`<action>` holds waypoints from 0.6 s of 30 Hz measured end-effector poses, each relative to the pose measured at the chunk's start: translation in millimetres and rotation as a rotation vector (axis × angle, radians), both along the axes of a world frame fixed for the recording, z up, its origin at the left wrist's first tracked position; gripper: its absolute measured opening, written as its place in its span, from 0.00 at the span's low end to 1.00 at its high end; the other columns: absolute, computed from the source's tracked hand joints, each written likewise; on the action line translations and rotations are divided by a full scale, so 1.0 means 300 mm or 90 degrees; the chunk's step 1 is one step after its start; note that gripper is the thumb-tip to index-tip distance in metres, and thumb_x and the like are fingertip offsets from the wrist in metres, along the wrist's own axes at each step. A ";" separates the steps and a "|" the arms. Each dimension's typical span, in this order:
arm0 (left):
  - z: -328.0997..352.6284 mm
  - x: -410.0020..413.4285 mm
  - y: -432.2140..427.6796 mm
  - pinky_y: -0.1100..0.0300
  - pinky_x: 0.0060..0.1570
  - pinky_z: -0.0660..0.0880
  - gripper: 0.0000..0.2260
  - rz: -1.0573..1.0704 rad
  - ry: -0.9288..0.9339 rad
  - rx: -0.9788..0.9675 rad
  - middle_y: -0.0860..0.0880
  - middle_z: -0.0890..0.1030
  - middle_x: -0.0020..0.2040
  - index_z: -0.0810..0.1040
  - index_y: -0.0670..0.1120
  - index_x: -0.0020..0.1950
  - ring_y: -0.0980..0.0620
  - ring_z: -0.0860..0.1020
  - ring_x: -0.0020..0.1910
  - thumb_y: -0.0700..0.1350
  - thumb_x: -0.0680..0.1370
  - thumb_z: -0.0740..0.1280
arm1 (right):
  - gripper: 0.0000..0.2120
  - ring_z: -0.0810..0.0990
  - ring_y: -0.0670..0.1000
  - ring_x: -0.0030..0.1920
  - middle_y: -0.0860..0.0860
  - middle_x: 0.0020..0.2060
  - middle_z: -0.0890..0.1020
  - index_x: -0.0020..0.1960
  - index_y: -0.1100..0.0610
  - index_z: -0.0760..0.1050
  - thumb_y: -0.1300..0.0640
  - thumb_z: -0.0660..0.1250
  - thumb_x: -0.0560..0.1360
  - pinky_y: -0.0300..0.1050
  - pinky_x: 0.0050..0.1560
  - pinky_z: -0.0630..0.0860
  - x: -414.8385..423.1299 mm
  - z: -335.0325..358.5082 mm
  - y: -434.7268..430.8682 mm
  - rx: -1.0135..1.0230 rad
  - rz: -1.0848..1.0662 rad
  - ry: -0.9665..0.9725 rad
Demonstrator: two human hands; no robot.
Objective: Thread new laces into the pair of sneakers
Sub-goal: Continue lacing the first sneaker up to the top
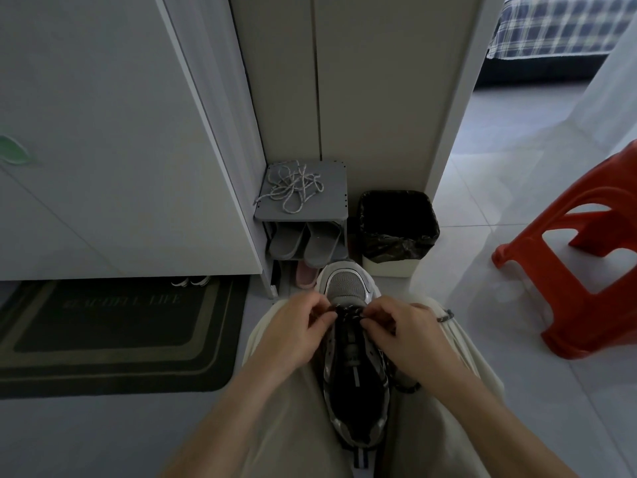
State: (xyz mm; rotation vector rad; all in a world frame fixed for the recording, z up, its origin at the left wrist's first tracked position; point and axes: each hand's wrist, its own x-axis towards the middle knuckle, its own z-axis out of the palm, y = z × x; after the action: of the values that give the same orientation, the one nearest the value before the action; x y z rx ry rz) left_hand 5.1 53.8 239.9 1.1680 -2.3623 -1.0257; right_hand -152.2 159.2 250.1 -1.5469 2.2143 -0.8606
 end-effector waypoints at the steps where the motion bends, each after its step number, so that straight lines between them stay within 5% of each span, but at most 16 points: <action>1: 0.000 0.001 -0.003 0.60 0.43 0.76 0.03 0.003 0.004 -0.023 0.55 0.78 0.42 0.75 0.50 0.47 0.59 0.77 0.41 0.49 0.77 0.67 | 0.05 0.76 0.41 0.38 0.38 0.34 0.79 0.48 0.48 0.78 0.50 0.69 0.73 0.47 0.56 0.73 0.001 0.000 0.003 0.007 -0.001 -0.006; 4: 0.019 0.007 -0.021 0.66 0.39 0.73 0.04 0.034 0.048 -0.046 0.55 0.80 0.39 0.73 0.52 0.43 0.61 0.78 0.38 0.47 0.79 0.64 | 0.06 0.80 0.44 0.40 0.39 0.34 0.80 0.49 0.47 0.79 0.50 0.70 0.72 0.49 0.56 0.74 -0.002 0.002 0.015 0.032 -0.005 -0.020; 9: 0.023 -0.004 -0.033 0.56 0.37 0.74 0.05 0.029 0.027 -0.053 0.53 0.77 0.35 0.71 0.53 0.44 0.57 0.74 0.32 0.49 0.79 0.61 | 0.05 0.80 0.48 0.37 0.42 0.34 0.82 0.46 0.46 0.80 0.50 0.70 0.70 0.53 0.54 0.75 -0.018 0.002 0.024 0.026 -0.013 -0.018; 14: 0.025 0.000 -0.023 0.64 0.39 0.73 0.05 0.063 0.076 0.032 0.52 0.77 0.39 0.75 0.53 0.48 0.56 0.74 0.36 0.49 0.75 0.69 | 0.05 0.79 0.48 0.39 0.42 0.34 0.81 0.46 0.46 0.80 0.51 0.71 0.71 0.51 0.55 0.73 -0.007 0.012 0.019 0.018 -0.019 -0.012; 18: 0.000 0.024 -0.009 0.60 0.41 0.74 0.07 0.053 -0.013 0.010 0.56 0.77 0.38 0.72 0.57 0.41 0.59 0.76 0.38 0.51 0.74 0.70 | 0.05 0.78 0.46 0.38 0.41 0.33 0.80 0.47 0.47 0.81 0.52 0.71 0.71 0.50 0.55 0.73 -0.002 0.018 0.023 0.009 -0.023 -0.001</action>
State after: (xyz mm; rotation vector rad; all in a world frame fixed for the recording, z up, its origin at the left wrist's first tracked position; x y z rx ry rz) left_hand 12.3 51.0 240.0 1.2764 -2.3035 -1.0116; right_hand -152.9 166.1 255.5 -1.5029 2.2498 -0.8535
